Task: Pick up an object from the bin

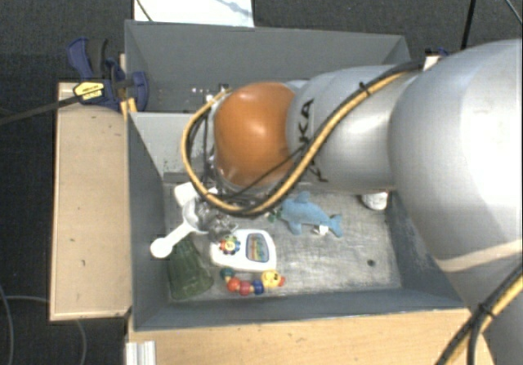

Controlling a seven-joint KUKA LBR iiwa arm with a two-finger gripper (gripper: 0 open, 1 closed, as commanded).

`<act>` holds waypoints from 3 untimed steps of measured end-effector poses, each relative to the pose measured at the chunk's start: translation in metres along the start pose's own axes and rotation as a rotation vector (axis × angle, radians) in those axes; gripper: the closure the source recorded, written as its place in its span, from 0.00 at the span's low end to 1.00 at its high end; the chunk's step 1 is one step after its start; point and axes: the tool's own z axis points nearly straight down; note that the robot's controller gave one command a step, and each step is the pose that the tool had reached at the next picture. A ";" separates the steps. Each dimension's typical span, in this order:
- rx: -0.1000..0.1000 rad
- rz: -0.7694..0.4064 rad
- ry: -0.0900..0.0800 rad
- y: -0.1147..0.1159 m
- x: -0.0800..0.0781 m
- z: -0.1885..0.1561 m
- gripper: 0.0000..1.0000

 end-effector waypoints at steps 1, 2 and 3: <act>0.000 0.000 0.000 0.000 0.000 0.000 1.00; 0.000 0.001 0.000 0.000 0.001 -0.002 1.00; -0.003 0.002 0.008 0.001 0.002 -0.013 1.00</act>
Offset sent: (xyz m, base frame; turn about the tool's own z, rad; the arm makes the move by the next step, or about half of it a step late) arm 0.0001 0.0001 0.0556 0.0000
